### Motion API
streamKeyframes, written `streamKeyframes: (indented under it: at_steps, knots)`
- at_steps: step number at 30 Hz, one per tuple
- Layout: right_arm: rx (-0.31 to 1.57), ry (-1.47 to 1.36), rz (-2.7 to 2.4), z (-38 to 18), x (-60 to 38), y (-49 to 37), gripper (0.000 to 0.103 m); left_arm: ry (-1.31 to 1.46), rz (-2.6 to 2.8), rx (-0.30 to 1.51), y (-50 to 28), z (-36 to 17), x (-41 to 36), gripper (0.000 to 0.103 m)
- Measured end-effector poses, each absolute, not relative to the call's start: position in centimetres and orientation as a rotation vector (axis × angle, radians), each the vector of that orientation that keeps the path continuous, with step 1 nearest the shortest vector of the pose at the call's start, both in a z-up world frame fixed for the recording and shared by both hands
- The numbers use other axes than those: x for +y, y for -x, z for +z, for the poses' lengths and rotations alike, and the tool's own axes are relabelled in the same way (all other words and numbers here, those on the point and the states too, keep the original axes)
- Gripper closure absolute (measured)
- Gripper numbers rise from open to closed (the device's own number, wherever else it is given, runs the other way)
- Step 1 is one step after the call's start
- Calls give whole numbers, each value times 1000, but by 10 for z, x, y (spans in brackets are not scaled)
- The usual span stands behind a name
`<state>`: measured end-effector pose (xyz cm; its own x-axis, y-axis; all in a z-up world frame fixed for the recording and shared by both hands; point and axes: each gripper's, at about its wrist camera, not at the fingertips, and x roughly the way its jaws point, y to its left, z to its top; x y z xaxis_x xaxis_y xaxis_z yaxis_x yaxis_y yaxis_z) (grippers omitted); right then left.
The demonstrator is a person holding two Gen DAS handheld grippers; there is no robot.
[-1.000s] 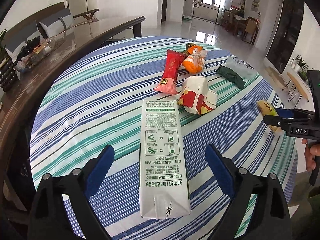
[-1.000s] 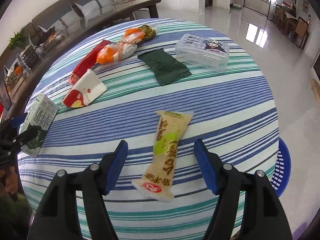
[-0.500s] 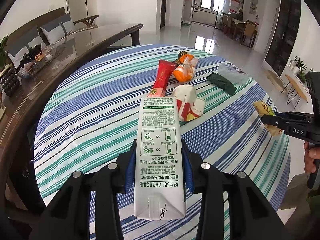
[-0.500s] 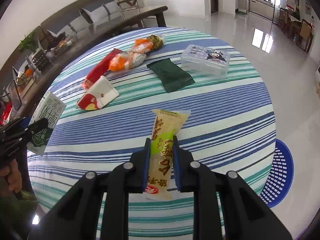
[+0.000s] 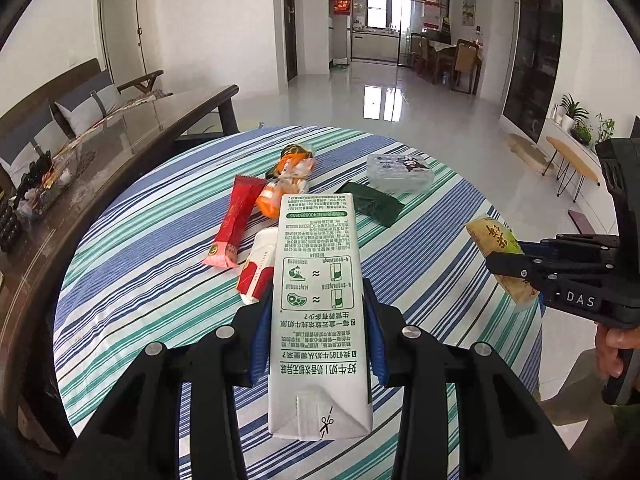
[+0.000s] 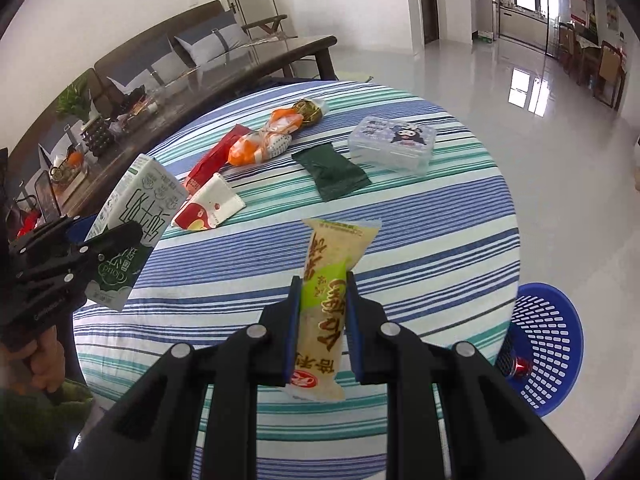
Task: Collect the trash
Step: 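Carry the carton and wrapper to the blue wastebasket and open both tools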
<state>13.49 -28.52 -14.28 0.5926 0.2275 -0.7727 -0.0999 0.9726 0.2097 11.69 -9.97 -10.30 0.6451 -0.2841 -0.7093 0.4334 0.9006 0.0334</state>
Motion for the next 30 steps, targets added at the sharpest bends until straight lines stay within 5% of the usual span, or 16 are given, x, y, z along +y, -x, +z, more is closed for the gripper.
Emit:
streamKeyframes:
  at_steps: [16,30]
  knots:
    - [889,-253,166,-147,-334,-127,84,-192,-585,829,-113,-111,-167,64]
    - [901,-292,-135,-161,-516,-105,84,-218,-904,934,-104,-125,-329,63]
